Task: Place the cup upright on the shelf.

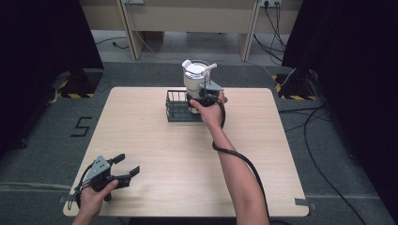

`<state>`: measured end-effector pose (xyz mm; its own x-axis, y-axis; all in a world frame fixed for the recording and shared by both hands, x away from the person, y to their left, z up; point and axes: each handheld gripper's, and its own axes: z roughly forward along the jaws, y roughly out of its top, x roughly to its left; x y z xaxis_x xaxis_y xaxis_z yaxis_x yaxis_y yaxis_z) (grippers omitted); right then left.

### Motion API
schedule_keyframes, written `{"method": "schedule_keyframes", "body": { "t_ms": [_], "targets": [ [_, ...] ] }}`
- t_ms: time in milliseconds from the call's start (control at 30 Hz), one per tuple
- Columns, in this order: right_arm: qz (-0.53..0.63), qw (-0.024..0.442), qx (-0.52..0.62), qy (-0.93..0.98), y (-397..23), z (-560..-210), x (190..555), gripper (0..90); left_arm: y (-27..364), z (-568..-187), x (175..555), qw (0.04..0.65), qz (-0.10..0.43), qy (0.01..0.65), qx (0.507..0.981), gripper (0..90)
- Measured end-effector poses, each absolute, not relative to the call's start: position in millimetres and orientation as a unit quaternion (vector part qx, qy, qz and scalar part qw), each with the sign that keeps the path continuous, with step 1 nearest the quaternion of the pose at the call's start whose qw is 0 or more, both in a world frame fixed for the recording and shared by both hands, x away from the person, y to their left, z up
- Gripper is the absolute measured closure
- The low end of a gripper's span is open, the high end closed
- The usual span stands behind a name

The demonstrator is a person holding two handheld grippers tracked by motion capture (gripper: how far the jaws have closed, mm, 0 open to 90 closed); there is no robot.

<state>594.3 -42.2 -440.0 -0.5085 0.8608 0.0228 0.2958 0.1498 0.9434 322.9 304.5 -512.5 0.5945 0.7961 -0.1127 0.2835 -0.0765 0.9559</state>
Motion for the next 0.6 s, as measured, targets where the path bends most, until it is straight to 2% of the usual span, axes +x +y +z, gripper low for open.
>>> {"method": "schedule_keyframes", "body": {
  "t_ms": [600],
  "targets": [
    [0.511,0.281,0.409,0.701,-54.2,-434.5,577.8,10.3,303.2,-512.3,322.7,0.557,0.231,0.386,0.698,14.4]
  ]
}}
